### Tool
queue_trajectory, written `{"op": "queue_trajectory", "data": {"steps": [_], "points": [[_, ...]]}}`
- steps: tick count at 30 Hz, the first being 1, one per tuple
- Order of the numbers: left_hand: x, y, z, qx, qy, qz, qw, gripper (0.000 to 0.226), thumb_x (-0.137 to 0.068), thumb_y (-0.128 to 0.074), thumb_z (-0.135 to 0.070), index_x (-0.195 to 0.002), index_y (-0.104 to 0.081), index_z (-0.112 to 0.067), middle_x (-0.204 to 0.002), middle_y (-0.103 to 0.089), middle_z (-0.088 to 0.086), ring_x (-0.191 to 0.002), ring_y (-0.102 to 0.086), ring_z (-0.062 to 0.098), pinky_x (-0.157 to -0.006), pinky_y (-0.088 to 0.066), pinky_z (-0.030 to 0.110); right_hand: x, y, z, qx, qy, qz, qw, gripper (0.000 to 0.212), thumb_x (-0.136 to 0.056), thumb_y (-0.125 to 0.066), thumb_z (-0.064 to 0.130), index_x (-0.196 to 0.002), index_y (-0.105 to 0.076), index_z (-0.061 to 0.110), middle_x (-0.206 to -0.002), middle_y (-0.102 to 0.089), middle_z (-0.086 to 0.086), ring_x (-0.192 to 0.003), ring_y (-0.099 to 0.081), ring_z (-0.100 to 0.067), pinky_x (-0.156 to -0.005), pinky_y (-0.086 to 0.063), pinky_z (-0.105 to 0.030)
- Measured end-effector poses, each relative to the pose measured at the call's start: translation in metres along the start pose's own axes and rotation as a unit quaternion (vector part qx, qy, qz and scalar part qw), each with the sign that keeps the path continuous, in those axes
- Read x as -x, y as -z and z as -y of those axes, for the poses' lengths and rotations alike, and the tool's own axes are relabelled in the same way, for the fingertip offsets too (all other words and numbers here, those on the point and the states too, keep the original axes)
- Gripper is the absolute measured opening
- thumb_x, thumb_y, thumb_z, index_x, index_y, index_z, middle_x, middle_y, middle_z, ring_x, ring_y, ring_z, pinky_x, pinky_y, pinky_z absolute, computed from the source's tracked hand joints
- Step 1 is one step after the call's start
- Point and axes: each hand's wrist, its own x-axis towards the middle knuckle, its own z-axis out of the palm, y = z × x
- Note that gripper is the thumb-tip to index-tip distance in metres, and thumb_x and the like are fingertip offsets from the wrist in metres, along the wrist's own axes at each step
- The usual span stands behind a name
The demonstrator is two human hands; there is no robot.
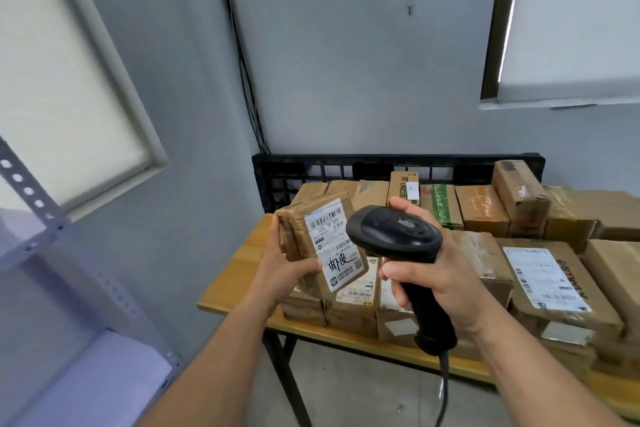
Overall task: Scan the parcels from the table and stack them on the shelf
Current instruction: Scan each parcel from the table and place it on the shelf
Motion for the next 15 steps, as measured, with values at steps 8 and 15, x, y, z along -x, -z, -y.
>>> {"op": "queue_trajectory", "data": {"steps": [8, 15], "points": [[0.019, 0.018, -0.004, 0.002, -0.026, -0.014, 1.000, 0.114, -0.074, -0.081, -0.007, -0.152, -0.005, -0.039, -0.134, -0.051, -0.001, -0.123, -0.053, 0.024, -0.094, -0.051, 0.043, 0.014, -0.015, 0.012, 0.036, 0.021, 0.019, 0.999, 0.081, -0.071, -0.079, -0.002, -0.132, -0.050, 0.043, -0.084, -0.072, -0.011, -0.049, -0.057, -0.030, -0.047, -0.051, -0.035], [0.037, 0.035, -0.010, -0.015, -0.035, -0.035, 0.999, 0.111, -0.076, -0.079, -0.008, -0.152, -0.005, -0.037, -0.107, -0.050, -0.015, -0.122, -0.051, 0.023, -0.101, -0.045, 0.047, 0.019, -0.028, 0.014, 0.019, 0.019, 0.034, 0.999, 0.079, -0.066, -0.082, 0.005, -0.125, -0.055, 0.048, -0.092, -0.072, -0.013, -0.051, -0.056, -0.030, -0.049, -0.051, -0.037]]}}
